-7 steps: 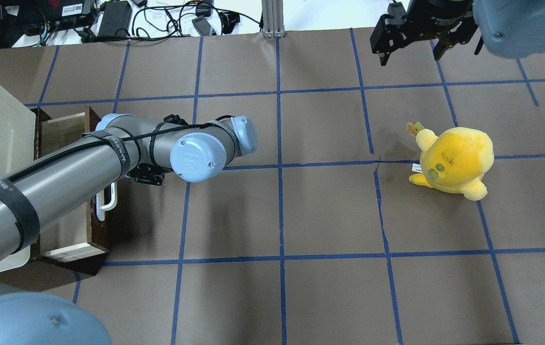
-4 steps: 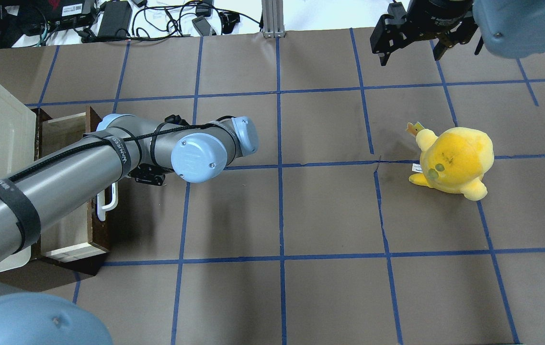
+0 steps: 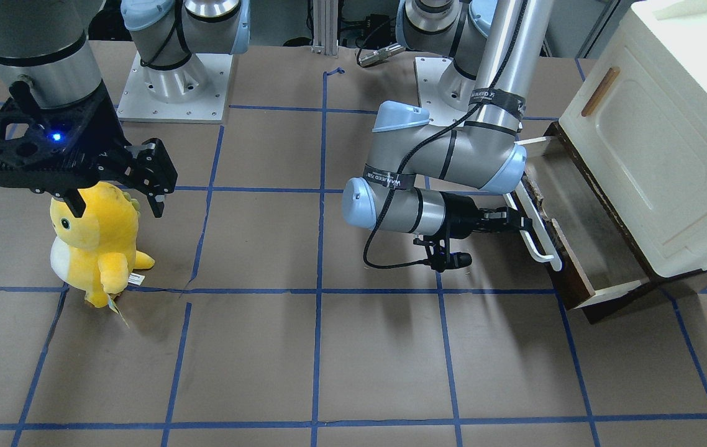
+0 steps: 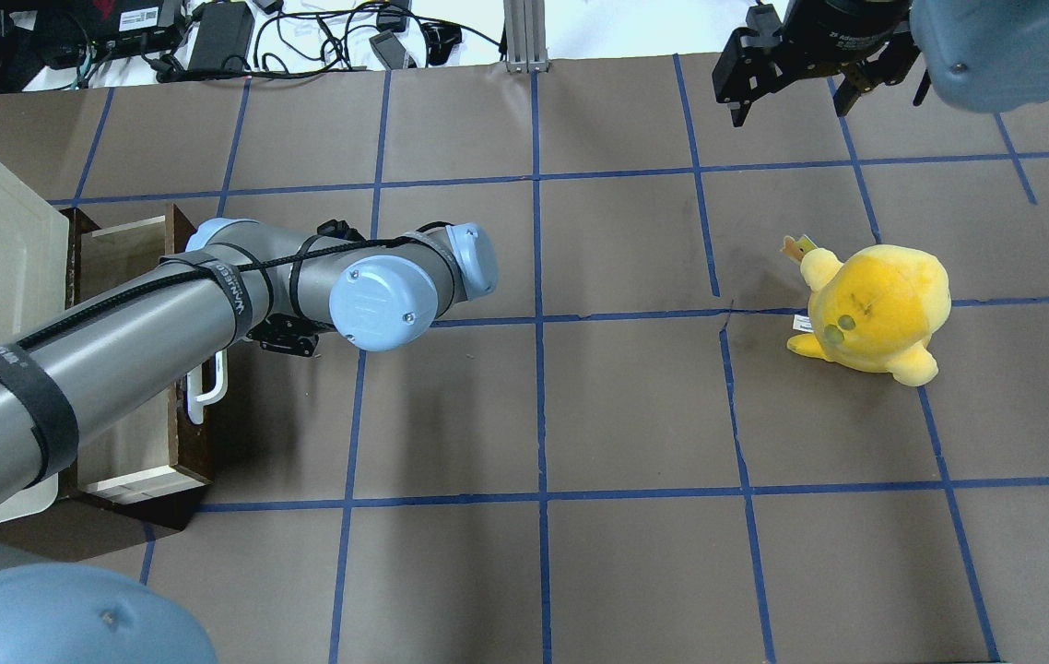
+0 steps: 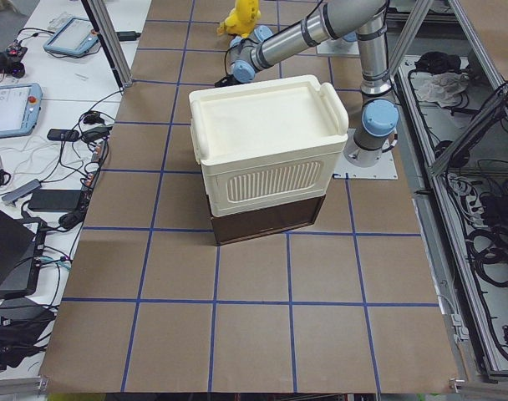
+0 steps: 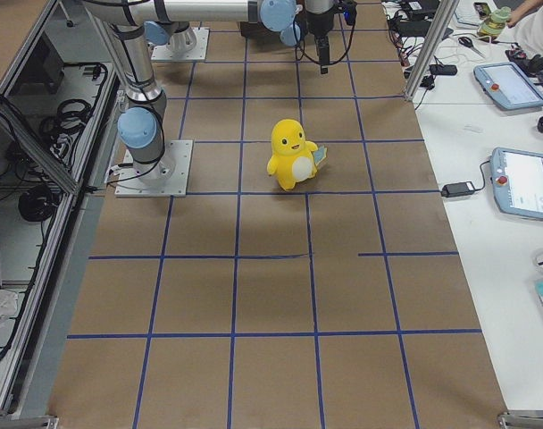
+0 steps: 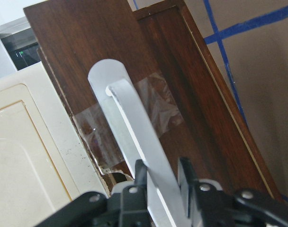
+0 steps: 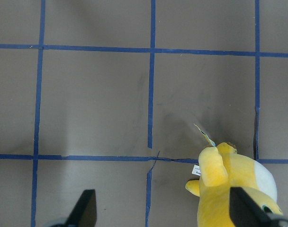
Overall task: Pull drawer sideways
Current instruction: 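Keep pulling the drawer outward with the left gripper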
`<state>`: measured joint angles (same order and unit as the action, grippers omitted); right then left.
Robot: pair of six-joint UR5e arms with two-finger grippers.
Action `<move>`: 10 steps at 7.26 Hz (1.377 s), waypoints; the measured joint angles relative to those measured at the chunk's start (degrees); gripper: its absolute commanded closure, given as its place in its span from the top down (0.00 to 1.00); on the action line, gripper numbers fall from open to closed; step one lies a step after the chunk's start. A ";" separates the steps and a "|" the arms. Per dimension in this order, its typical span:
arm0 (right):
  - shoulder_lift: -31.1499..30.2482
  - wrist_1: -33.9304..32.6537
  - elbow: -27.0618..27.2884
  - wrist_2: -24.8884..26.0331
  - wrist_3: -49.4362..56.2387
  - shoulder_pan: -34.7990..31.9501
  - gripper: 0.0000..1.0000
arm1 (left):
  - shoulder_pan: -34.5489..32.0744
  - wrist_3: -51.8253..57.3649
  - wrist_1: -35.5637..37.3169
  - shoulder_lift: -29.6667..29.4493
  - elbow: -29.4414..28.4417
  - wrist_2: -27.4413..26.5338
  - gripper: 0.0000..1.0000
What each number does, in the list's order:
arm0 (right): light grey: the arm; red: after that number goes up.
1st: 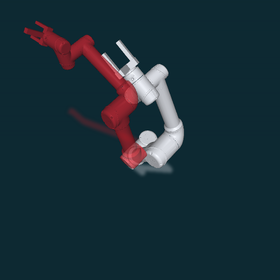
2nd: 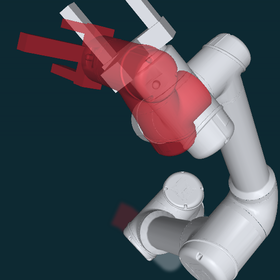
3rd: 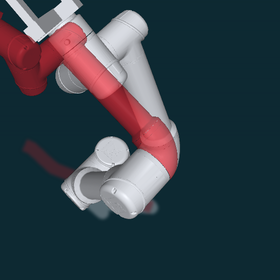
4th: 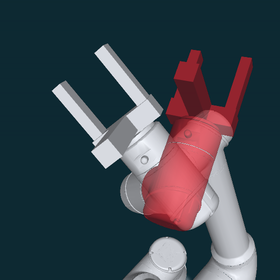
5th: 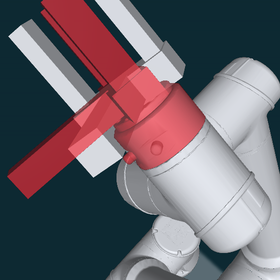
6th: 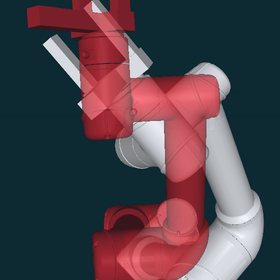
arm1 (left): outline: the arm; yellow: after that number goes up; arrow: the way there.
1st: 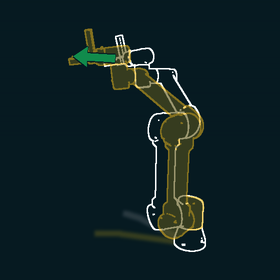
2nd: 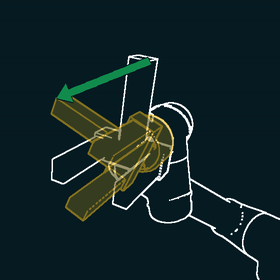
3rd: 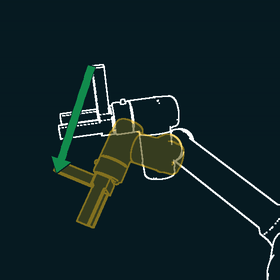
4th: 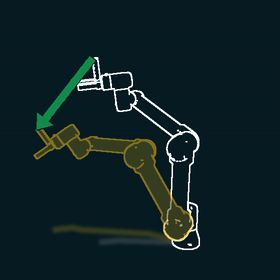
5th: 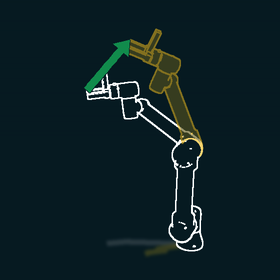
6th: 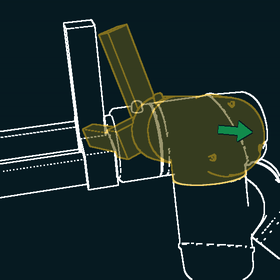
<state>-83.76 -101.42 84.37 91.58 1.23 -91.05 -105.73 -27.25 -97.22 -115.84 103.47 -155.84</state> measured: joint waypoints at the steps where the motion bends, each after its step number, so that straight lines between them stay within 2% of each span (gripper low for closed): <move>1: 0.00 0.00 0.00 0.00 0.00 0.00 1.00 | 0.00 0.00 0.00 0.00 -0.07 0.05 0.14; 9: 0.00 0.00 0.00 0.00 0.00 0.00 1.00 | -1.39 -0.10 0.00 -0.16 -0.47 0.32 0.13; 10: 0.00 0.00 0.00 0.00 0.00 0.00 1.00 | -1.69 -0.21 0.01 -0.27 -0.47 0.33 0.24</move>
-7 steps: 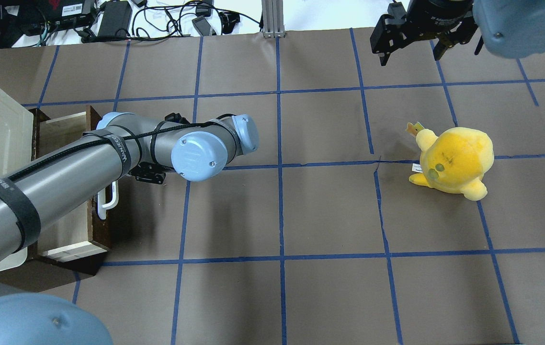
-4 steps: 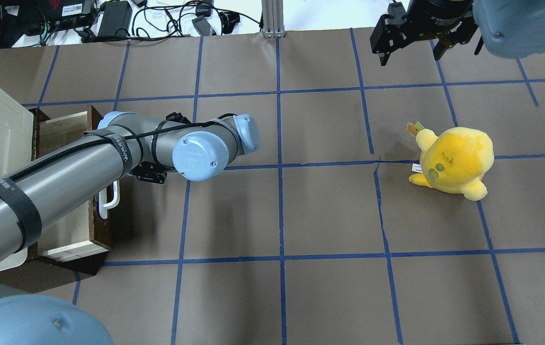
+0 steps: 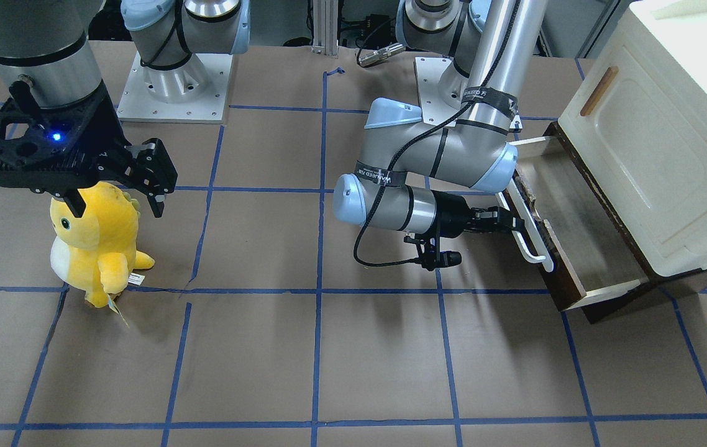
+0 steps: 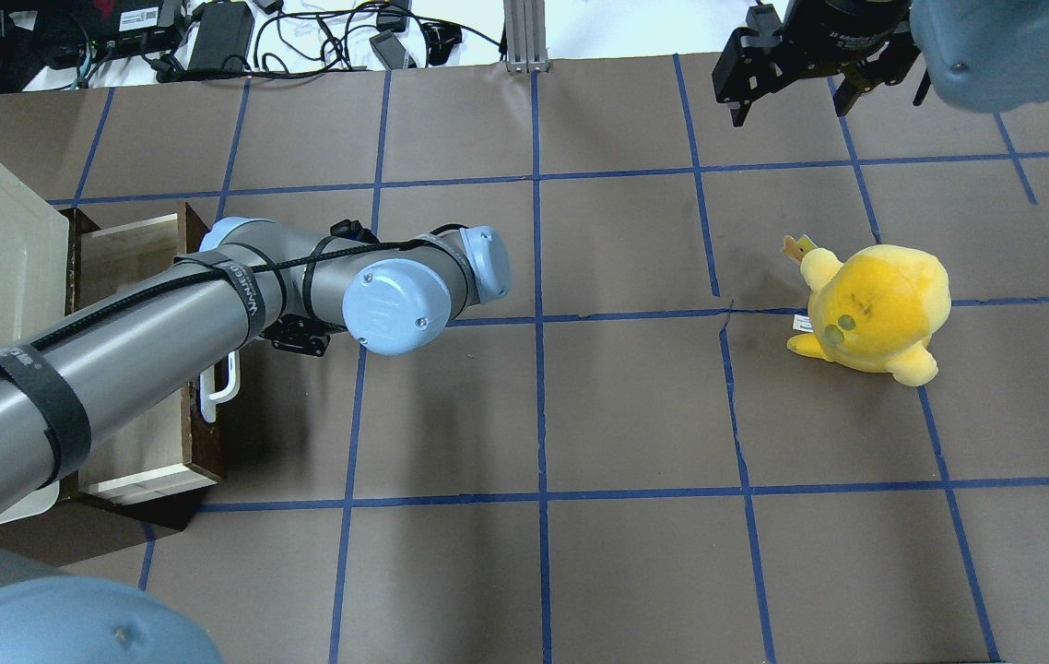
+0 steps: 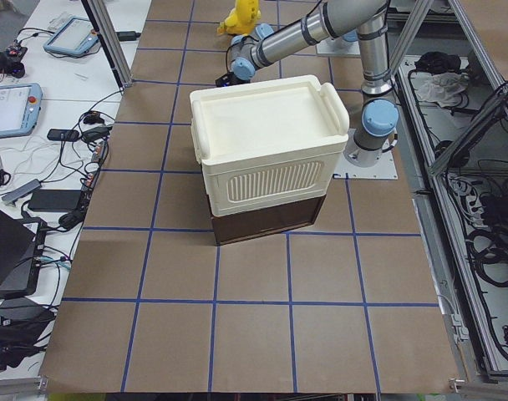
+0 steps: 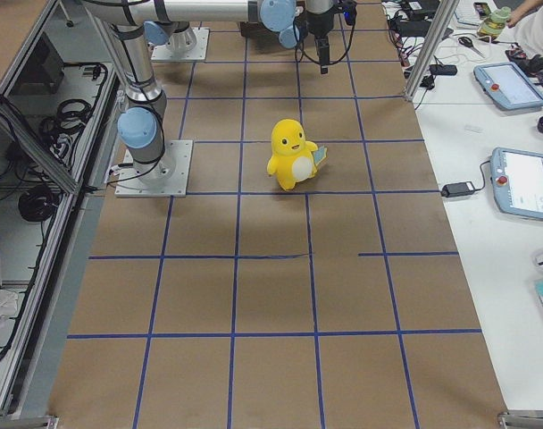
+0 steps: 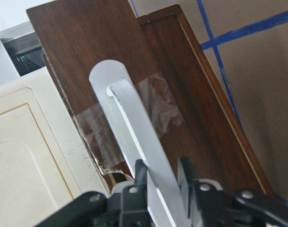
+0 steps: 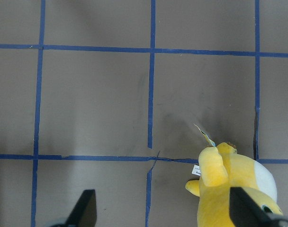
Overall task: Pull drawer sideways
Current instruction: 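Keep pulling the drawer outward with the left gripper, then open the left gripper and lift it off the handle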
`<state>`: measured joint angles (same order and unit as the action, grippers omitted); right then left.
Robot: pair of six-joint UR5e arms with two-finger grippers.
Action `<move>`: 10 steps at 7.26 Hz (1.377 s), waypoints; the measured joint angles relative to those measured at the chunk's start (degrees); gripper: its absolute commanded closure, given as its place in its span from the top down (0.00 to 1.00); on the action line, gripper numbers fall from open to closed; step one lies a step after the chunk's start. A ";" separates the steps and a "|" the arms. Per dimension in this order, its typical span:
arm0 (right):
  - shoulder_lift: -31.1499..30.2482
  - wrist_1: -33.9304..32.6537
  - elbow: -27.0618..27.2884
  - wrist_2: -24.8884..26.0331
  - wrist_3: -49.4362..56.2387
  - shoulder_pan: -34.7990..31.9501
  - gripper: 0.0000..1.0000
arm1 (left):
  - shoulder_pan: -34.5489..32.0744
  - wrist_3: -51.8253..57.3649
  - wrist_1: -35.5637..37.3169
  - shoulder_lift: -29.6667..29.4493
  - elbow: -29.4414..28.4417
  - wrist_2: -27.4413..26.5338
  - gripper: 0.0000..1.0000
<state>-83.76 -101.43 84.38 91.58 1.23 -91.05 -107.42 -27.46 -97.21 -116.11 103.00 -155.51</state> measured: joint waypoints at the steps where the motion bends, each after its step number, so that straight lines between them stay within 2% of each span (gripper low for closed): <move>1: 0.00 0.00 0.00 0.00 0.00 0.00 1.00 | -0.15 -0.06 0.00 -0.04 0.00 -0.05 0.97; 5: 0.00 0.00 0.00 0.00 0.00 0.00 1.00 | -0.32 0.28 -0.15 1.59 -0.65 0.23 1.00; 7: -0.01 0.00 0.00 0.00 0.00 0.00 1.00 | -0.39 2.58 -0.45 5.19 -4.20 1.24 1.00; 9: -0.01 0.00 0.00 0.00 0.00 0.00 1.00 | 0.54 8.42 -0.21 10.05 -10.14 5.51 1.00; 10: -0.01 0.00 0.00 0.00 0.00 0.00 1.00 | 2.13 9.51 0.06 12.67 -12.93 9.77 1.00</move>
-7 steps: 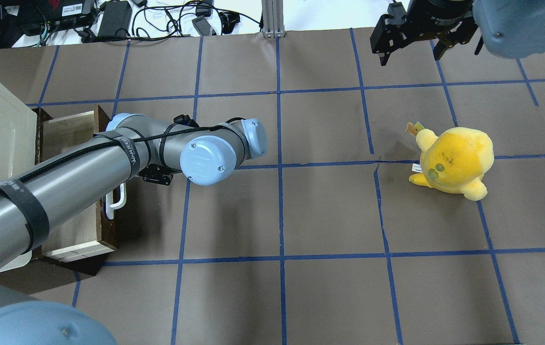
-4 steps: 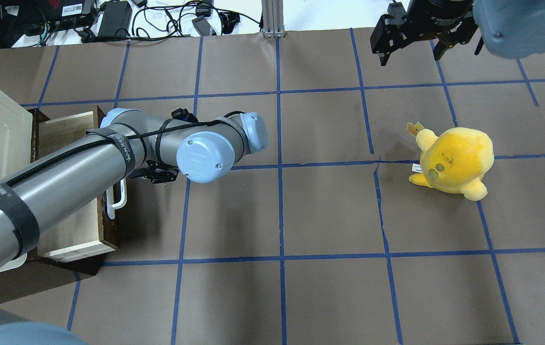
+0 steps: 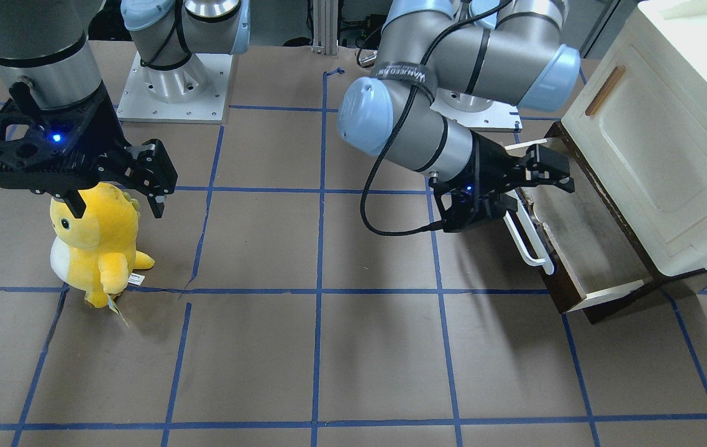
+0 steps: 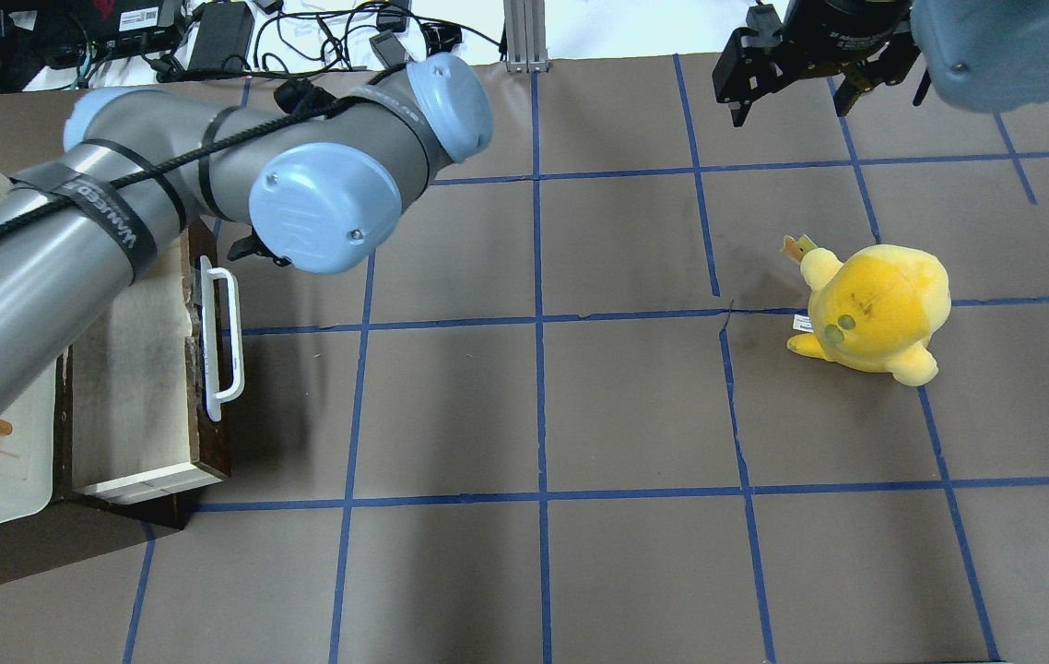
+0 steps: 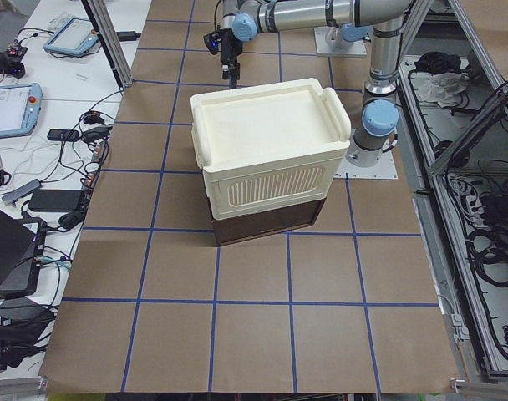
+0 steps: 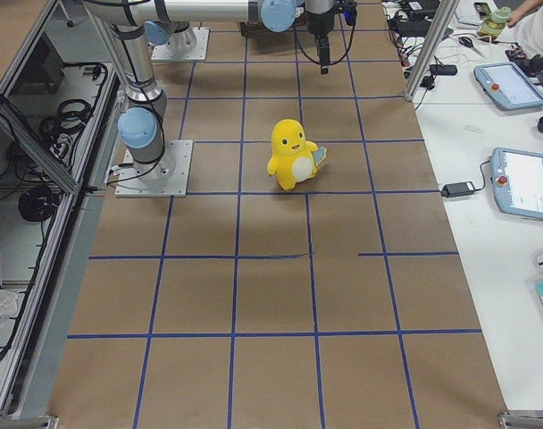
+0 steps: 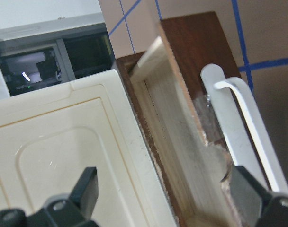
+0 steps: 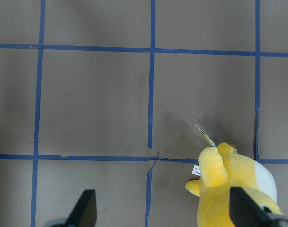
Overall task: Pull drawer sideways
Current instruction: 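Open the left gripper and lift it off the handle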
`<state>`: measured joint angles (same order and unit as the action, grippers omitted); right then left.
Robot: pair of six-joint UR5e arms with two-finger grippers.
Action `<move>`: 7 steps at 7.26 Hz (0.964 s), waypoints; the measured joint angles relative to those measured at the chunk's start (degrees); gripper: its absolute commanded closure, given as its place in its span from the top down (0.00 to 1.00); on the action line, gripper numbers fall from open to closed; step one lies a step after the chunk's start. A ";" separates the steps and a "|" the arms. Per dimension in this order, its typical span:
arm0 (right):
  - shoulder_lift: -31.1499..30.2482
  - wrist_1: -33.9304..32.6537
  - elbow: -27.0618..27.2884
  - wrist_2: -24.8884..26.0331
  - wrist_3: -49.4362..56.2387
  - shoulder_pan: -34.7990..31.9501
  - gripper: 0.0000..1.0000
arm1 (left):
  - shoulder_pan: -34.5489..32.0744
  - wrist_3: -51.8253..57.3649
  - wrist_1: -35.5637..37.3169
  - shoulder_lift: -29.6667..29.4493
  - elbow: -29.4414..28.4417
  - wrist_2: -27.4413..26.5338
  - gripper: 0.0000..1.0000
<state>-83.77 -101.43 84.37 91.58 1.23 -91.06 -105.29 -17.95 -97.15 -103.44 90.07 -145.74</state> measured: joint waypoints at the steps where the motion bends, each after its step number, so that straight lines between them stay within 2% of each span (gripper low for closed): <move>1: 0.00 0.00 0.00 0.00 0.00 0.00 1.00 | 2.56 0.56 0.58 2.64 -2.65 7.14 1.00; 3: 0.00 0.00 0.00 0.00 0.00 0.00 1.00 | 8.15 1.42 1.51 7.89 -6.51 24.13 1.00; 5: 0.01 0.00 0.00 0.00 0.00 0.00 1.00 | 13.89 1.30 2.50 11.28 -7.03 39.57 1.00; 6: 0.01 0.00 0.00 0.00 0.00 0.00 1.00 | 16.40 1.72 3.95 12.40 -6.96 44.61 1.00; 7: 0.01 0.00 0.00 0.00 0.00 0.00 1.00 | 17.91 1.98 6.44 12.96 -6.84 47.26 1.00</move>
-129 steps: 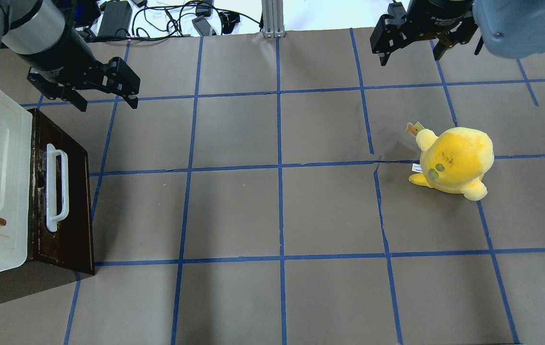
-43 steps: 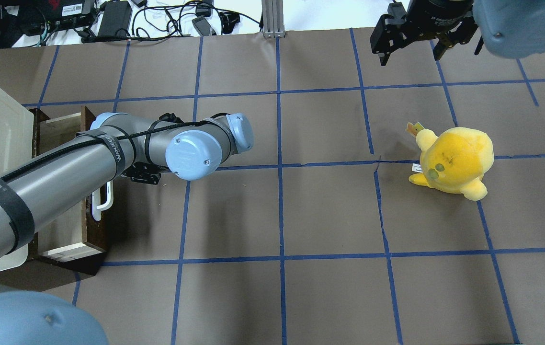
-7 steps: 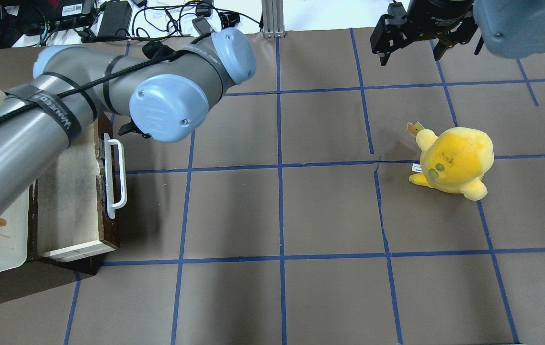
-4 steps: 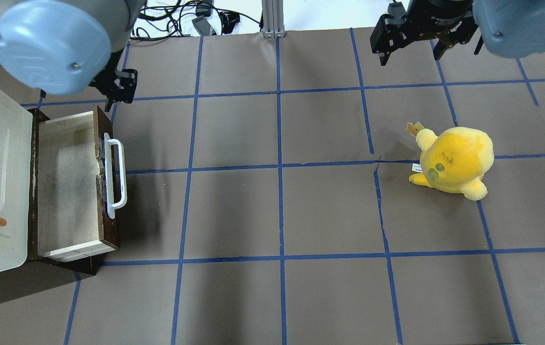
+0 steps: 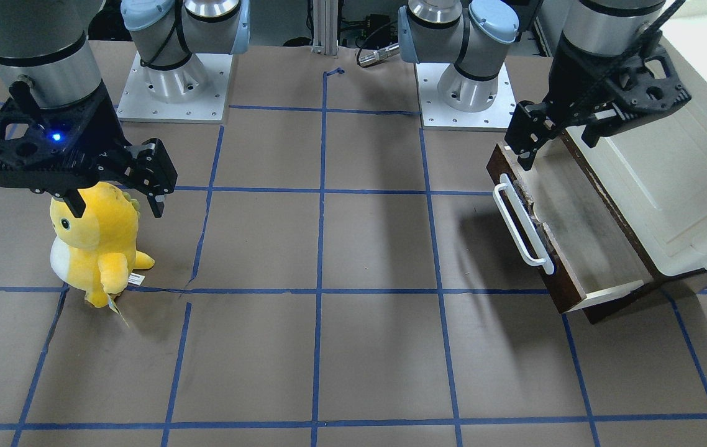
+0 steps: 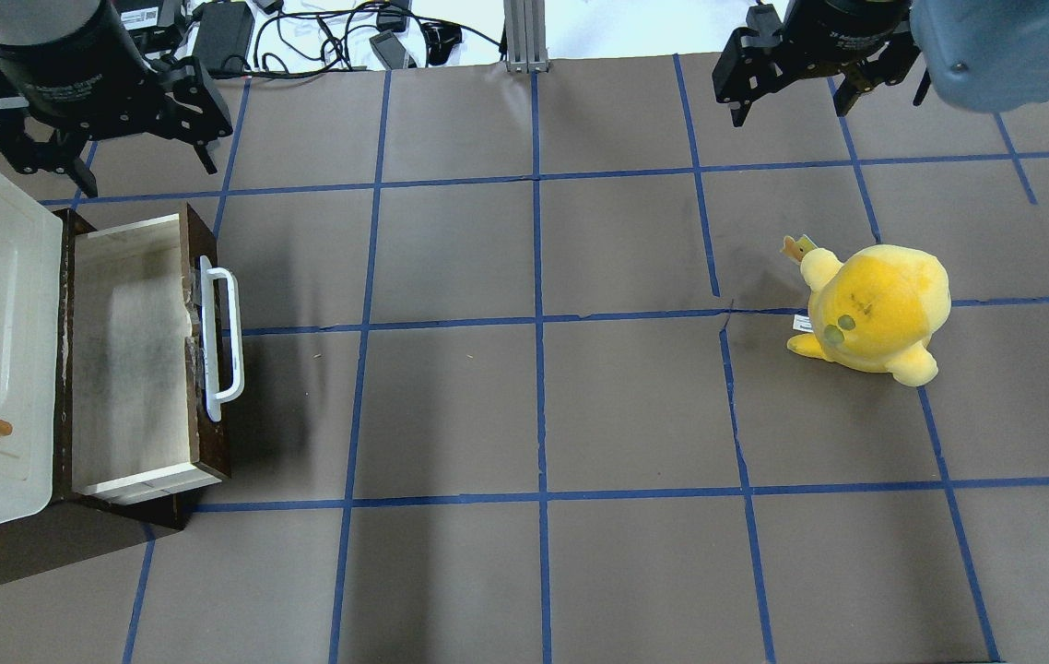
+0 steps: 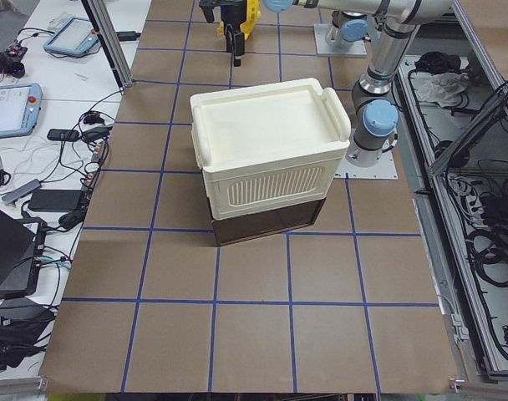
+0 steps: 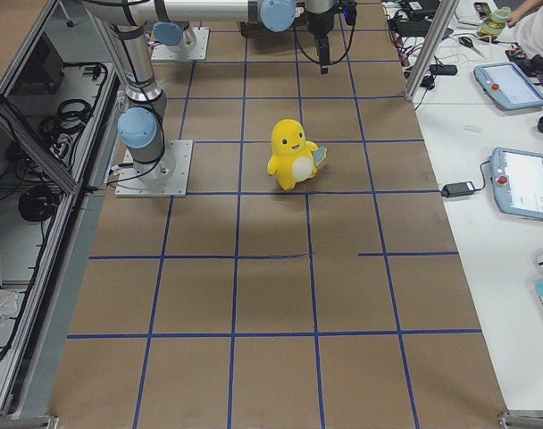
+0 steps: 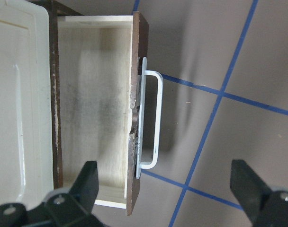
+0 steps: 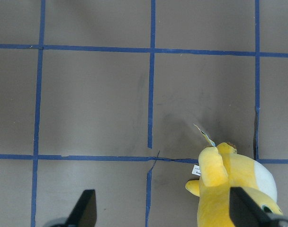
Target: Pull drawer sideways
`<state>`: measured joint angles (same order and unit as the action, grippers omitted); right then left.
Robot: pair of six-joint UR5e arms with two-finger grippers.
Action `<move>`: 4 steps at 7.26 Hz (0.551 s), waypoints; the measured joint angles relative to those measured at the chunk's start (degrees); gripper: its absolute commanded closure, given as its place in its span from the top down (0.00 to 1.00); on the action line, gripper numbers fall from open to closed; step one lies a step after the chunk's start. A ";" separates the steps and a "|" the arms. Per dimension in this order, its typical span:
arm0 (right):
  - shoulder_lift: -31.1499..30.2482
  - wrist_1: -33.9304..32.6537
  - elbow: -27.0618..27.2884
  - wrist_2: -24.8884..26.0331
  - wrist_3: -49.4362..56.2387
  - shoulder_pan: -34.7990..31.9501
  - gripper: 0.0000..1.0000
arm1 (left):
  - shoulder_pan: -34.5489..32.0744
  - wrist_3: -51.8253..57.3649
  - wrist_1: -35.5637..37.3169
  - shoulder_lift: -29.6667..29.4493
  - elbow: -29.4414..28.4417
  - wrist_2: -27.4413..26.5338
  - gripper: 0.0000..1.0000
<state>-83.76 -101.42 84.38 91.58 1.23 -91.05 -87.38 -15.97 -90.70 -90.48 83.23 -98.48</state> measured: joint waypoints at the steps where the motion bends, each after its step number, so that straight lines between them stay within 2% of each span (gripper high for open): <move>1: 0.00 0.00 0.00 0.00 0.00 0.00 1.00 | 0.55 0.33 2.94 -0.31 0.11 1.44 1.00; 4: 0.00 0.00 0.00 0.00 0.00 0.00 1.00 | -2.31 2.09 7.55 -1.32 1.17 2.56 1.00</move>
<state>-83.76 -101.43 84.38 91.58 1.23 -91.05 -89.69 -13.88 -83.16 -91.81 84.39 -95.92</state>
